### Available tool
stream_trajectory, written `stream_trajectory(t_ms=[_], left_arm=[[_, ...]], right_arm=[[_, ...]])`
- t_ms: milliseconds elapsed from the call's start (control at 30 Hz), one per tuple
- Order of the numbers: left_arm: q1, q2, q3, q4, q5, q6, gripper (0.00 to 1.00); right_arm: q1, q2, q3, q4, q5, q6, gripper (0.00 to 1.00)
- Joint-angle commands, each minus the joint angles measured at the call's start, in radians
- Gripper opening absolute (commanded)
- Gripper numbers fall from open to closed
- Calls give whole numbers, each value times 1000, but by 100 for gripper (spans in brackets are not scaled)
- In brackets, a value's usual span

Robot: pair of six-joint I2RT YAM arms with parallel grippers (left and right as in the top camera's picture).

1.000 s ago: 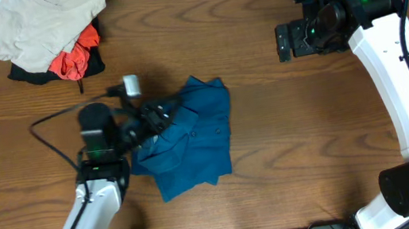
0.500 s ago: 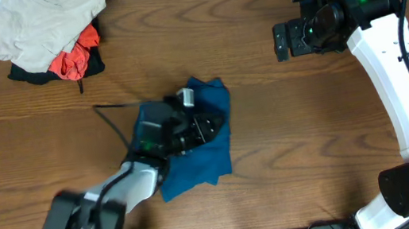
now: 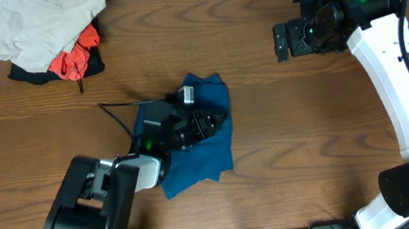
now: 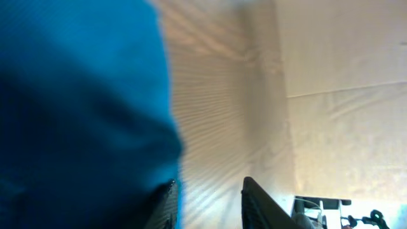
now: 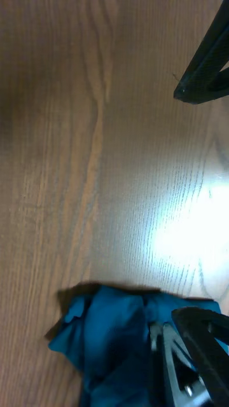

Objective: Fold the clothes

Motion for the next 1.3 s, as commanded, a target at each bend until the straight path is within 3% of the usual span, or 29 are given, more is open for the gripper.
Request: stream_trajectory(t_ms=[0,167,267,400,600,700,867,1000,1100,1267], left_arm=[[7,-135,-5,10,60,9,39],[43,-351,-5,-100,67,32,68],[130,-440,-5,-260,67,113,86],[313,-495,-5,-522,67,261,99],[468,-477,55,-899,48,547,98],[459,-475,160,-1130,-89,651,98],[444,-476,385,-1386,-396,689,98],[444,-474,521,-1506,-631,725,98],[444,-475,550,-1514,-775,743,98],[445,-474,549,-1504,-859,734,98]], right_arm=[[4,1,1,-9,-3,-13,99],[4,1,1,-10,-3,-12,99],[4,1,1,-10,-3,-13,99],[4,1,1,-10,-3,-21,99],[4,1,1,-5,-3,-24,99],[4,1,1,0,-3,-24,99],[3,1,1,-2,-3,-23,99],[4,1,1,-3,-3,-24,99],[3,1,1,2,-3,-29,99],[3,1,1,0,-3,-37,99]])
